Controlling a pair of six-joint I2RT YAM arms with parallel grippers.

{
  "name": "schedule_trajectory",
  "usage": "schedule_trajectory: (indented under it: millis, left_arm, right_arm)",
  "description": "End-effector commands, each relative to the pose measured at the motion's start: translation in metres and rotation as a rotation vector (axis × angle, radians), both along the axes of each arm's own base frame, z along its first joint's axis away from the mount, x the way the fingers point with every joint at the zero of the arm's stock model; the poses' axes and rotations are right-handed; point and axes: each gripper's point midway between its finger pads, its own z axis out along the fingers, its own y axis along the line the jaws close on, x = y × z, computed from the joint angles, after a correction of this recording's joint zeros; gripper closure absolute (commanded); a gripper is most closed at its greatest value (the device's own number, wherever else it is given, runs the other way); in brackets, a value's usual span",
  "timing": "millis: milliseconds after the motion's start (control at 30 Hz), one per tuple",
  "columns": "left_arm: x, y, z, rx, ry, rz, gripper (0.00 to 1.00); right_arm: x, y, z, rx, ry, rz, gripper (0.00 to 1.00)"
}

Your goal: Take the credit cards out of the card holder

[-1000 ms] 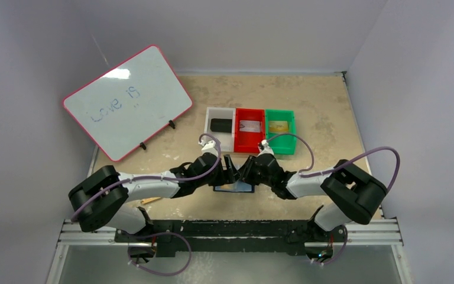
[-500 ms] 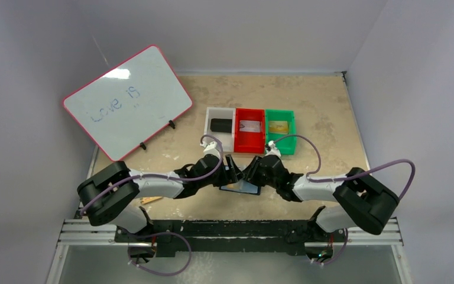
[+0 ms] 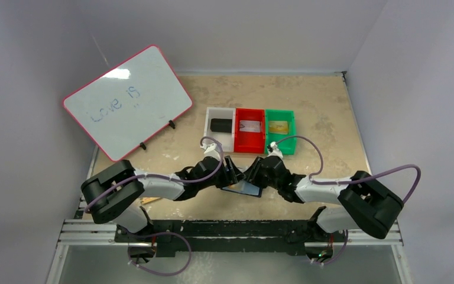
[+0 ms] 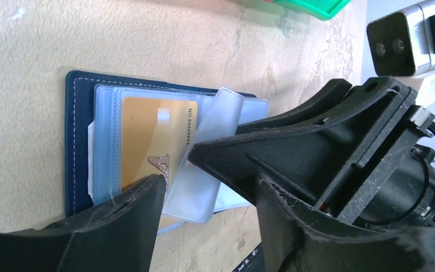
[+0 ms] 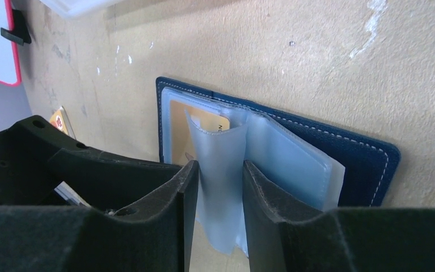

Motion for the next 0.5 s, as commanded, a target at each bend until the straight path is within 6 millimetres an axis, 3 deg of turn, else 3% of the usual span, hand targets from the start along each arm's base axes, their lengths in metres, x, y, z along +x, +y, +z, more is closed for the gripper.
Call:
schedule_trajectory:
  millis: [0, 167, 333, 467]
  left_arm:
    - [-0.016, 0.004, -0.022, 0.002, 0.064, -0.007, 0.44]
    - [-0.016, -0.001, -0.013, -0.074, 0.063, 0.002, 0.50]
    - [-0.018, 0.004, -0.022, -0.081, 0.094, 0.030, 0.51]
    - [-0.020, 0.009, -0.027, -0.096, 0.114, 0.054, 0.54]
  right_arm:
    - [0.000, 0.005, 0.015, 0.044, -0.025, -0.001, 0.64]
    - [-0.001, 0.003, 0.014, 0.041, -0.023, -0.004, 0.65]
    - [0.000, 0.004, 0.014, 0.051, -0.015, -0.003, 0.58]
    - [0.001, 0.003, 0.024, 0.072, -0.033, -0.010, 0.55]
